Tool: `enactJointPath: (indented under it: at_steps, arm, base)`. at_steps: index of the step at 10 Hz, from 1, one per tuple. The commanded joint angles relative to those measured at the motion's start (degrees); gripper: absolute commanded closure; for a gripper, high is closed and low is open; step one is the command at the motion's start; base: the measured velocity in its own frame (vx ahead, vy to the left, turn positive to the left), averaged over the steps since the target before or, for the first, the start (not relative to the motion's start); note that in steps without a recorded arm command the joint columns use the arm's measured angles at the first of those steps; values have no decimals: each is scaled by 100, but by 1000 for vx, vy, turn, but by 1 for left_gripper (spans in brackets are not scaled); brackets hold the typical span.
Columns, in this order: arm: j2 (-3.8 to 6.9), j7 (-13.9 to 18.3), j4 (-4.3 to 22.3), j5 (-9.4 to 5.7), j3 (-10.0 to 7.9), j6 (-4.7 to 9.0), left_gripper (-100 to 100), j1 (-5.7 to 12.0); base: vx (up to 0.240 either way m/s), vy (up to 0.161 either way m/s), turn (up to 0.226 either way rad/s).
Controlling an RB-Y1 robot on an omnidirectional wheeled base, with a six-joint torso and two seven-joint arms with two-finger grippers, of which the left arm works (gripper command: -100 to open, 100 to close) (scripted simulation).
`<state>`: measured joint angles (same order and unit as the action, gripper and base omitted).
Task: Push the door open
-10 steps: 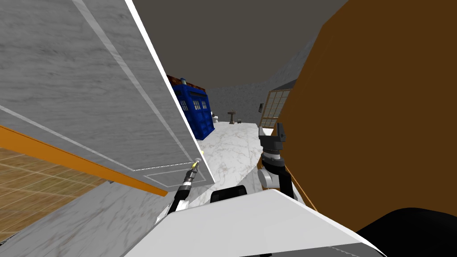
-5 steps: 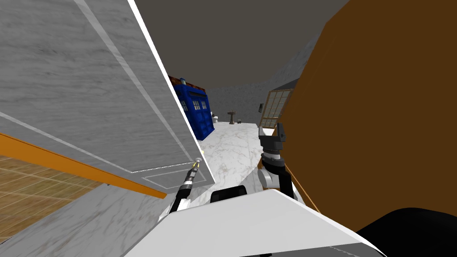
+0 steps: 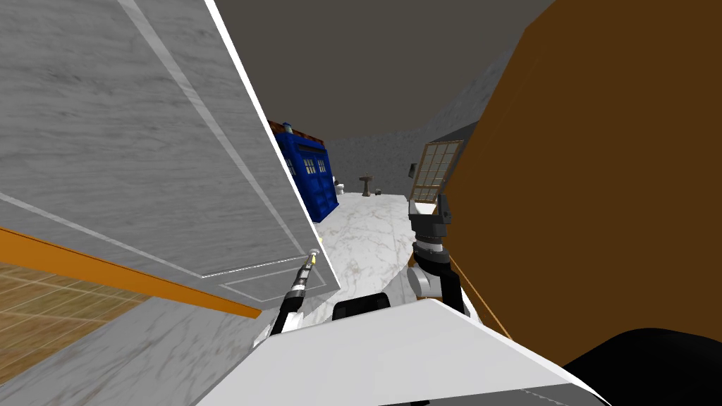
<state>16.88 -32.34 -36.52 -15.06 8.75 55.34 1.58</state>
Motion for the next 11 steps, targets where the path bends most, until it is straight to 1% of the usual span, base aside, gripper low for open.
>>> enactJointPath:
  at_steps: [1, 2, 3, 4, 5, 6, 7, 8, 9, 10, 11]
  arm:
    - [-23, 286, -1, -86, -67, 6, 100, 38]
    - [-23, 330, -1, -86, -67, 6, 100, 38]
    - [-69, 552, -21, -143, -92, -6, 100, 42]
    - [-115, 698, -41, -199, -118, -18, 100, 45]
    - [-115, 805, -41, -199, -118, -18, 100, 45]
    - [-165, 995, -62, -259, -146, -31, 100, 48]
    - [-165, 1043, -62, -259, -146, -31, 100, 48]
    - [-215, 1269, -83, -320, -173, -44, 100, 51]
    - [-265, 1420, -104, -380, -201, -57, 100, 54]
    - [-265, 1520, -104, -380, -201, -57, 100, 54]
    - [-315, 1726, -125, -440, -228, -69, 100, 58]
  base:
    - [39, 18, -9]
    - [39, 11, -8]
    - [52, 10, -5]
    - [68, 21, -9]
    - [47, 19, -9]
    - [42, 18, -10]
    - [37, 12, -6]
    - [47, 16, -4]
    - [73, 19, -10]
    - [57, 17, -1]
    - [52, 24, -10]
